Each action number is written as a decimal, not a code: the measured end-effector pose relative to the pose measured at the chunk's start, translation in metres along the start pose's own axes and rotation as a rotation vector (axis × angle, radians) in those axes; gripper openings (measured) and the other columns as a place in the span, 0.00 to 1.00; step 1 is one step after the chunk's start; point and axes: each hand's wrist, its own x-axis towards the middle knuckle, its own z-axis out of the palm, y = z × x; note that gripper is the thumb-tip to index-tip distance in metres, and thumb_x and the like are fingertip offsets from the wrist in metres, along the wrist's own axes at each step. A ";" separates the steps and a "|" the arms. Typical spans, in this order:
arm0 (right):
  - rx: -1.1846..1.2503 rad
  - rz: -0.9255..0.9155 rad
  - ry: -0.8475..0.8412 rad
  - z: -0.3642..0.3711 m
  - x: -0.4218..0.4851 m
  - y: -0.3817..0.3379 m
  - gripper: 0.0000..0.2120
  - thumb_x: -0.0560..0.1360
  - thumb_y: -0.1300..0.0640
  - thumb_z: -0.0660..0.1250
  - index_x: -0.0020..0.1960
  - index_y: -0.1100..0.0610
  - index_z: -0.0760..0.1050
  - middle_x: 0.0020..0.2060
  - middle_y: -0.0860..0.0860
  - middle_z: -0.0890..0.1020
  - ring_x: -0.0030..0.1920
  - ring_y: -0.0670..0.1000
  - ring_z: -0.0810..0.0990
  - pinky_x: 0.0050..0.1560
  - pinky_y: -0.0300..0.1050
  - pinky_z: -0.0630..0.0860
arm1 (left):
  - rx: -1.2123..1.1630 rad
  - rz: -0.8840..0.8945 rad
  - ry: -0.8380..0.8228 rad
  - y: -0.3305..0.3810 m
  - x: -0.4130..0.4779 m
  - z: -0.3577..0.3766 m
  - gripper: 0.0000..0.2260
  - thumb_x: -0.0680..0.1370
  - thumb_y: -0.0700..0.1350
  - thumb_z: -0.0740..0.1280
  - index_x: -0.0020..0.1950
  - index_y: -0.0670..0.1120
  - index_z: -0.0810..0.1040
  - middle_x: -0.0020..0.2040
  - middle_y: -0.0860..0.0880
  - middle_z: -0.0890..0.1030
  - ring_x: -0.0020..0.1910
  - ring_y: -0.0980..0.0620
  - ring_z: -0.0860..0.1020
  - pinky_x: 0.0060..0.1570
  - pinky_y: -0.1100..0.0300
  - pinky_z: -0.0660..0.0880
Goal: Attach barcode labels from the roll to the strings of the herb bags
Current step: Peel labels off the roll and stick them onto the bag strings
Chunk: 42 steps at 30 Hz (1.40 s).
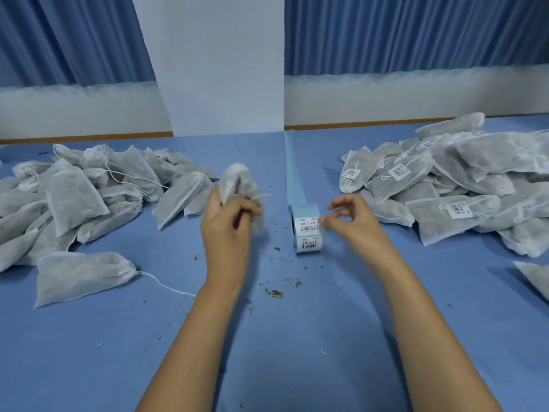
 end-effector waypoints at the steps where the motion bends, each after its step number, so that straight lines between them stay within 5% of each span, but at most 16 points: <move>1: 0.000 0.099 -0.088 -0.003 0.003 0.004 0.20 0.69 0.67 0.73 0.56 0.58 0.69 0.52 0.51 0.77 0.46 0.45 0.77 0.49 0.36 0.74 | 0.053 0.060 -0.039 0.002 0.001 0.008 0.12 0.73 0.30 0.65 0.39 0.46 0.81 0.49 0.48 0.75 0.44 0.54 0.73 0.45 0.73 0.67; 4: 0.056 0.192 -0.219 0.004 0.003 0.012 0.24 0.68 0.74 0.71 0.59 0.61 0.67 0.52 0.55 0.80 0.46 0.47 0.80 0.47 0.37 0.77 | 0.175 0.261 -0.351 0.002 0.000 0.031 0.12 0.77 0.38 0.62 0.54 0.39 0.83 0.61 0.39 0.76 0.61 0.49 0.71 0.63 0.76 0.59; 11: 0.163 0.175 -0.147 0.007 0.004 0.015 0.17 0.72 0.65 0.71 0.58 0.59 0.70 0.45 0.57 0.85 0.40 0.49 0.82 0.43 0.35 0.77 | 0.150 0.269 -0.686 -0.016 0.000 0.029 0.20 0.71 0.41 0.76 0.62 0.42 0.80 0.70 0.44 0.70 0.67 0.54 0.66 0.66 0.77 0.56; 18: 0.147 0.134 -0.136 0.011 0.003 0.016 0.15 0.73 0.62 0.71 0.56 0.59 0.71 0.40 0.55 0.84 0.36 0.46 0.81 0.40 0.35 0.77 | 0.127 0.211 -0.568 -0.016 0.002 0.028 0.09 0.73 0.40 0.74 0.52 0.41 0.85 0.62 0.45 0.77 0.62 0.48 0.75 0.62 0.63 0.69; 26: 0.088 0.111 -0.059 0.014 0.003 0.018 0.12 0.73 0.58 0.73 0.50 0.56 0.70 0.36 0.52 0.84 0.29 0.40 0.77 0.33 0.32 0.71 | 0.086 0.189 -0.576 -0.020 0.003 0.025 0.14 0.69 0.40 0.77 0.54 0.43 0.85 0.58 0.51 0.75 0.59 0.53 0.74 0.62 0.70 0.67; 31: 0.143 0.124 -0.156 0.013 0.001 0.014 0.17 0.69 0.64 0.75 0.52 0.58 0.69 0.41 0.55 0.85 0.38 0.49 0.83 0.44 0.42 0.78 | 0.076 0.176 -0.510 -0.024 0.004 0.023 0.07 0.72 0.40 0.75 0.50 0.44 0.86 0.54 0.53 0.76 0.54 0.57 0.75 0.57 0.71 0.69; 34: 0.152 0.114 -0.198 0.014 0.001 0.015 0.18 0.68 0.71 0.73 0.51 0.58 0.68 0.37 0.50 0.85 0.37 0.46 0.83 0.39 0.35 0.78 | -0.035 0.002 -0.481 -0.023 0.003 0.019 0.05 0.73 0.39 0.74 0.47 0.46 0.87 0.49 0.55 0.78 0.49 0.62 0.76 0.51 0.72 0.70; 37: 0.090 0.116 -0.195 0.012 0.002 0.015 0.17 0.70 0.69 0.72 0.51 0.56 0.69 0.35 0.45 0.85 0.36 0.43 0.82 0.40 0.33 0.75 | -0.189 -0.231 -0.286 -0.016 0.004 0.018 0.11 0.74 0.37 0.72 0.41 0.54 0.85 0.45 0.57 0.80 0.44 0.63 0.77 0.45 0.72 0.70; 42: 0.095 0.184 0.031 0.012 0.009 0.018 0.09 0.74 0.58 0.71 0.47 0.55 0.71 0.40 0.55 0.84 0.34 0.50 0.79 0.43 0.44 0.76 | -0.415 -0.374 -0.019 -0.005 0.010 0.006 0.11 0.76 0.38 0.71 0.40 0.54 0.83 0.38 0.62 0.84 0.39 0.68 0.79 0.40 0.74 0.72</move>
